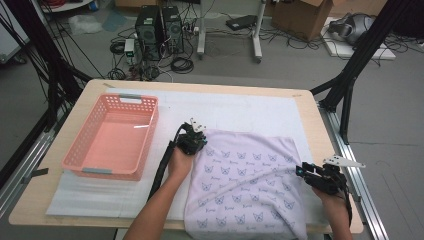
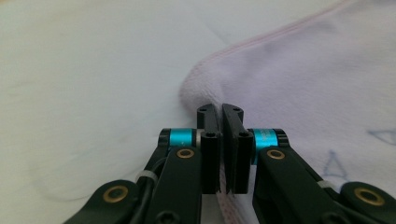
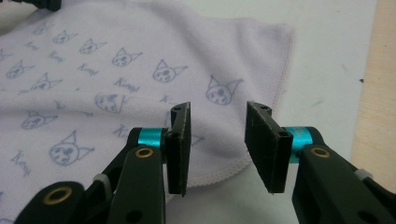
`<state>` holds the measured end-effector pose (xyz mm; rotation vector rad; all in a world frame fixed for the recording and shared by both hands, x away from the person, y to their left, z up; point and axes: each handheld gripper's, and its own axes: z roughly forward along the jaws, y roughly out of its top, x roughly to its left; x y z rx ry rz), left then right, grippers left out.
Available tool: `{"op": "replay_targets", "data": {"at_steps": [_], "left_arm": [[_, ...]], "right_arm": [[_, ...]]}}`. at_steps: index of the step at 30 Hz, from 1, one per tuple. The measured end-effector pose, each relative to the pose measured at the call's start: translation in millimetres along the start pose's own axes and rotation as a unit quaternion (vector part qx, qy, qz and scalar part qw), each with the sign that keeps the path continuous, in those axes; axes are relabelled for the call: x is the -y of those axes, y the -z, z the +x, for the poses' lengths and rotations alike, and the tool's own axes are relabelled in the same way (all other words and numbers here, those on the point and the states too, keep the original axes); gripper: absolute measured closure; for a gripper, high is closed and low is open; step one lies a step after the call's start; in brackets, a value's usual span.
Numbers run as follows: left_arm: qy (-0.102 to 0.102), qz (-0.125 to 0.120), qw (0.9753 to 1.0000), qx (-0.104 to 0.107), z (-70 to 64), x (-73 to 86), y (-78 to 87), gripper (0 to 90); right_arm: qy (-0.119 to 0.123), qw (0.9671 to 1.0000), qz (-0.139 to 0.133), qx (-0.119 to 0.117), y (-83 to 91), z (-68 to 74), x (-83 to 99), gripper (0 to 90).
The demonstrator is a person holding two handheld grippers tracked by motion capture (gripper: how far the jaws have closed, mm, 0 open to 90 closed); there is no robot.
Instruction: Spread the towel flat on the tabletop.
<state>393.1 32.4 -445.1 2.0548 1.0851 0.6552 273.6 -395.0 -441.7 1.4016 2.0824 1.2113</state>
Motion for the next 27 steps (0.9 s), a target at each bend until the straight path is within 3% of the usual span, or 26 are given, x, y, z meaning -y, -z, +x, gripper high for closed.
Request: {"op": "replay_targets", "data": {"at_steps": [1,3,4,6,7,10,15,17,22,24,25,26,27], "left_arm": [[0.023,-0.007,0.9996,-0.015,8.3,0.2,0.8,86.2],[0.053,-0.011,0.9983,-0.020,23.1,3.5,1.3,86.2],[0.070,-0.010,0.9975,-0.010,28.4,6.1,0.8,85.3],[0.098,-0.008,0.9950,0.015,34.5,10.3,1.3,69.4],[0.107,-0.012,0.9938,0.024,36.9,12.6,4.0,62.0],[0.131,-0.029,0.9889,0.063,40.1,12.3,9.6,50.7],[0.111,-0.059,0.9884,0.086,34.7,13.3,19.4,48.1],[0.110,-0.060,0.9882,0.089,33.9,17.3,21.1,48.2],[0.122,-0.048,0.9872,0.091,38.0,30.5,24.3,47.1],[0.126,-0.042,0.9871,0.090,38.9,34.1,26.2,46.7],[0.126,-0.042,0.9869,0.092,39.3,34.4,27.3,45.9],[0.125,-0.038,0.9873,0.090,39.4,34.7,28.4,45.9],[0.123,-0.033,0.9879,0.089,39.2,34.8,28.9,45.8]], "right_arm": [[0.001,1.0000,0.001,-0.001,-0.6,1.3,0.0,60.4],[0.009,1.0000,0.003,-0.001,-2.3,4.0,-1.0,60.7],[0.012,0.9999,0.003,-0.002,-3.9,5.2,-2.1,60.7],[0.019,0.9998,0.002,-0.001,-7.0,5.9,-4.2,60.5],[0.017,0.9998,0.002,-0.002,-9.6,6.2,-6.0,60.1],[0.020,0.9998,0.003,-0.005,-20.6,4.2,-15.5,60.5],[0.040,0.9987,0.028,0.012,-50.7,-5.4,-39.6,61.3],[0.055,0.9971,0.041,0.032,-66.2,-9.4,-50.4,61.3],[0.038,0.9966,0.058,0.044,-104.3,-17.8,-73.2,57.8],[0.055,0.9951,0.061,0.056,-114.8,-18.1,-79.9,66.8],[0.065,0.9942,0.066,0.054,-117.9,-19.3,-84.4,83.4],[0.075,0.9927,0.071,0.061,-119.0,-19.6,-87.1,84.2],[0.090,0.9893,0.078,0.085,-120.8,-19.9,-90.7,85.4]]}}
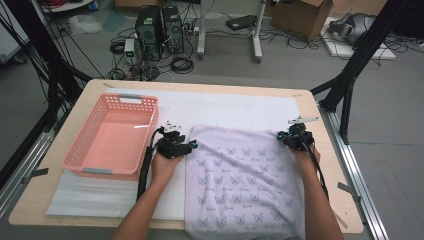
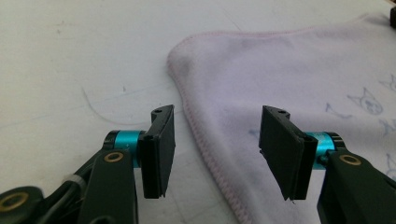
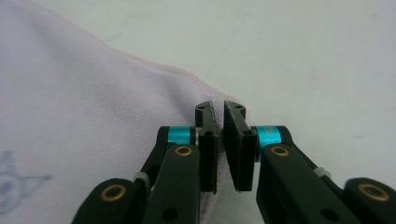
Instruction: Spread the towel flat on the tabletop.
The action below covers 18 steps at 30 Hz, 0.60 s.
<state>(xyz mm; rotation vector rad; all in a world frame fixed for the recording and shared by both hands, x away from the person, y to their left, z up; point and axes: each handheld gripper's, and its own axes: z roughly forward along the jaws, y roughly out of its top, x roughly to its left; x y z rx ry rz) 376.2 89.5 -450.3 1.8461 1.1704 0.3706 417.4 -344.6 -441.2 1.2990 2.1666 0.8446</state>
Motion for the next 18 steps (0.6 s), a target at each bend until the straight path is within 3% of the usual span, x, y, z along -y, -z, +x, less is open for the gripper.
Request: {"op": "replay_targets", "data": {"at_steps": [2,4,5,7,10,11,13,16,18], "left_arm": [[0.000,0.011,0.9999,0.002,-0.8,1.1,-0.4,45.2],[-0.004,0.014,0.9999,-0.002,-3.4,2.0,-1.3,44.1],[-0.006,0.014,0.9999,0.000,-4.6,1.9,-1.8,44.2],[-0.013,0.015,0.9998,0.007,-9.0,1.8,-4.1,45.5],[-0.046,0.022,0.9986,-0.010,-18.8,1.8,-6.7,58.1],[-0.055,0.025,0.9981,-0.012,-20.6,1.6,-7.1,66.7],[-0.049,0.029,0.9984,-0.005,-22.5,0.8,-8.4,85.8],[-0.062,0.035,0.9968,-0.036,-20.7,-5.2,-9.6,87.1],[-0.029,0.020,0.9979,-0.054,-7.4,-9.6,-7.9,87.3]], "right_arm": [[0.008,0.9977,-0.004,0.068,1.1,-2.1,-4.4,86.0],[-0.028,0.9949,-0.024,0.094,4.0,-7.0,-4.7,86.9],[-0.044,0.9953,-0.024,0.083,5.1,-8.3,-4.2,83.5],[-0.037,0.9961,-0.024,0.077,9.0,-6.4,-5.3,75.8],[-0.025,0.9965,-0.051,0.060,23.5,-1.3,-7.6,74.5],[-0.024,0.9965,-0.058,0.055,27.9,-0.6,-7.9,73.2],[-0.023,0.9968,-0.062,0.044,35.1,-0.3,-6.9,71.7],[-0.030,0.9971,-0.063,0.032,44.8,-0.2,-1.7,70.7],[-0.032,0.9974,-0.061,0.023,50.9,-0.8,2.7,70.7]]}}
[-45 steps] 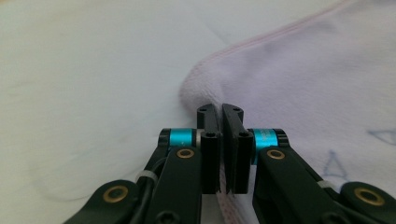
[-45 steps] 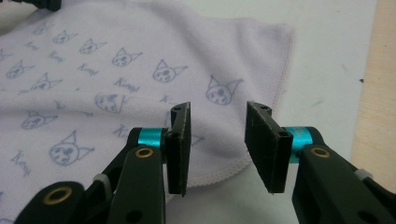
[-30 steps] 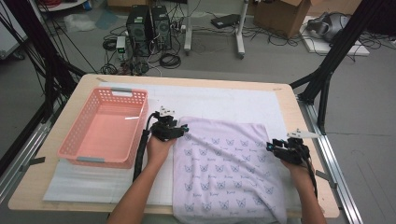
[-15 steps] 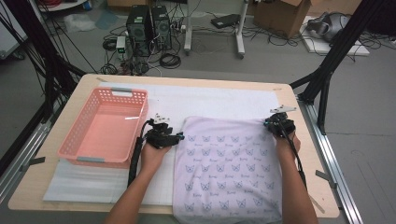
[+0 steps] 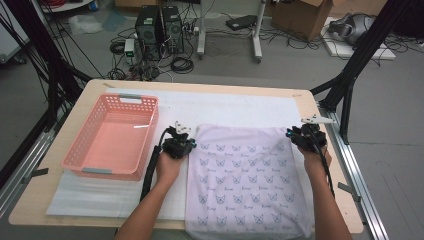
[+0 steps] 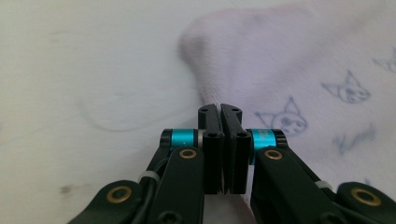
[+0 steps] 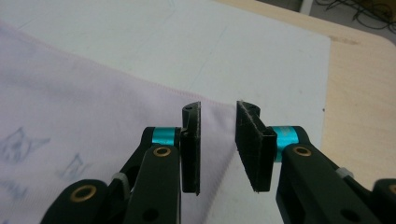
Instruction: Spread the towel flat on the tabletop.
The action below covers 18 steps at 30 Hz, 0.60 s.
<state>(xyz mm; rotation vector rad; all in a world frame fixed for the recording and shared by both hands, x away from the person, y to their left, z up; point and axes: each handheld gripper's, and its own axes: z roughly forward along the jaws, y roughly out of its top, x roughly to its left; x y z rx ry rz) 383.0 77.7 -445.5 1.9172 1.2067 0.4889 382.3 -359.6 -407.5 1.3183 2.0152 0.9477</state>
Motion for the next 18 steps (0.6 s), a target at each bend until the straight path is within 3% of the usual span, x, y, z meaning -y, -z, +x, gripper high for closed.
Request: {"op": "replay_targets", "data": {"at_steps": [2,5,7,9,12,15,17,18], "left_arm": [[0.021,-0.012,0.9996,-0.016,13.7,0.7,0.7,87.2],[0.032,-0.008,0.9994,-0.008,19.1,4.2,-2.2,85.0],[0.020,-0.014,0.9997,0.000,16.6,3.6,-0.1,74.0],[0.029,-0.016,0.9993,0.016,15.7,2.9,3.5,60.1],[0.028,-0.020,0.9987,0.036,12.9,4.6,10.5,49.7],[0.023,-0.021,0.9978,0.058,9.7,10.3,17.1,47.4],[0.025,-0.022,0.9971,0.069,8.9,14.5,21.0,47.0],[0.025,-0.016,0.9971,0.070,8.4,15.1,22.4,46.5]], "right_arm": [[-0.001,0.9999,0.003,-0.014,6.5,-0.9,4.5,69.8],[0.006,0.9993,0.013,-0.035,14.1,1.1,12.3,63.0],[0.003,0.9986,0.015,-0.050,21.0,3.3,21.0,59.8],[-0.005,0.9978,0.013,-0.065,26.5,4.9,29.9,58.2],[-0.016,0.9961,0.012,-0.086,34.1,8.3,47.8,58.3],[-0.019,0.9938,0.027,-0.106,34.0,12.9,64.2,63.5],[-0.011,0.9920,0.046,-0.117,28.1,17.9,71.2,72.7],[-0.006,0.9925,0.038,-0.116,28.6,19.0,71.7,84.9]]}}
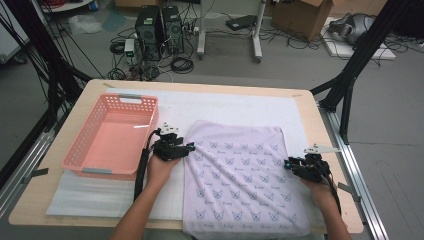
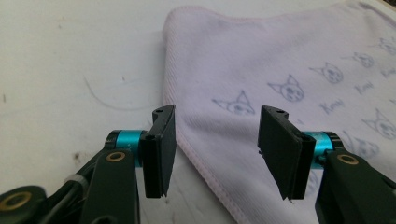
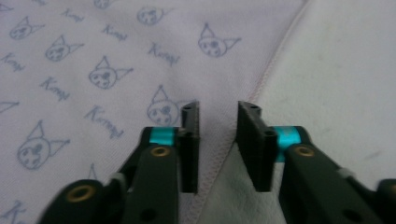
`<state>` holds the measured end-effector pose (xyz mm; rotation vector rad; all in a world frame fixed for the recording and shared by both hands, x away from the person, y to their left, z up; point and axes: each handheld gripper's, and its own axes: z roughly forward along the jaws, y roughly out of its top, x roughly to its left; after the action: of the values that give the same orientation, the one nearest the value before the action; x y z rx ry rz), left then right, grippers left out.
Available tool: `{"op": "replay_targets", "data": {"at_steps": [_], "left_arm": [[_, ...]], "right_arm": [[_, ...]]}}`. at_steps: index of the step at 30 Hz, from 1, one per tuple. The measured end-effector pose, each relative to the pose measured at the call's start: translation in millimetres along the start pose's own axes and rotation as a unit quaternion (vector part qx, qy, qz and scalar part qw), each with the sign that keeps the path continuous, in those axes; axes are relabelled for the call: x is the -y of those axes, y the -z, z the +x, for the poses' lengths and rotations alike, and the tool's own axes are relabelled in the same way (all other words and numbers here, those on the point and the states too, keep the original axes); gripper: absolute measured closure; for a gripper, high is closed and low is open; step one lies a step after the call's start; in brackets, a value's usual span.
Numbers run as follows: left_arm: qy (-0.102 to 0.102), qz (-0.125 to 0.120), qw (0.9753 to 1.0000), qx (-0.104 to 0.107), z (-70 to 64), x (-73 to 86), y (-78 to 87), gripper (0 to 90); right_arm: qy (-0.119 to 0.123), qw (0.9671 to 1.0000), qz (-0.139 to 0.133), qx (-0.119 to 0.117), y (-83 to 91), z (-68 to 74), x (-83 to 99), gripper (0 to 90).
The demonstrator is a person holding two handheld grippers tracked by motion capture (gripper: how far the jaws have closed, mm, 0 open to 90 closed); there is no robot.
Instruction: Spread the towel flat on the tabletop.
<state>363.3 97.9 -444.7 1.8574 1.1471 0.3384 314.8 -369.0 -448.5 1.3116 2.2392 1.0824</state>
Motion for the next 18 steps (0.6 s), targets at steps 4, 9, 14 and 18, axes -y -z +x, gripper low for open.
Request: {"op": "replay_targets", "data": {"at_steps": [4,9,14,18], "left_arm": [[0.008,-0.009,0.9998,0.014,-5.8,4.2,9.4,45.7],[-0.007,0.009,0.9987,0.049,-21.1,19.0,20.3,51.8],[0.008,0.031,0.9963,0.080,-35.4,36.1,24.7,53.1],[-0.047,0.029,0.9976,0.042,-53.0,41.2,25.2,66.8]], "right_arm": [[0.014,0.9971,0.006,0.074,3.7,-5.8,-2.3,87.7],[-0.026,0.9962,-0.022,0.080,12.6,-9.0,6.6,73.7],[-0.031,0.9970,-0.040,0.058,29.0,-2.0,11.6,66.9],[-0.037,0.9971,-0.044,0.050,36.1,-1.1,20.3,65.8]]}}
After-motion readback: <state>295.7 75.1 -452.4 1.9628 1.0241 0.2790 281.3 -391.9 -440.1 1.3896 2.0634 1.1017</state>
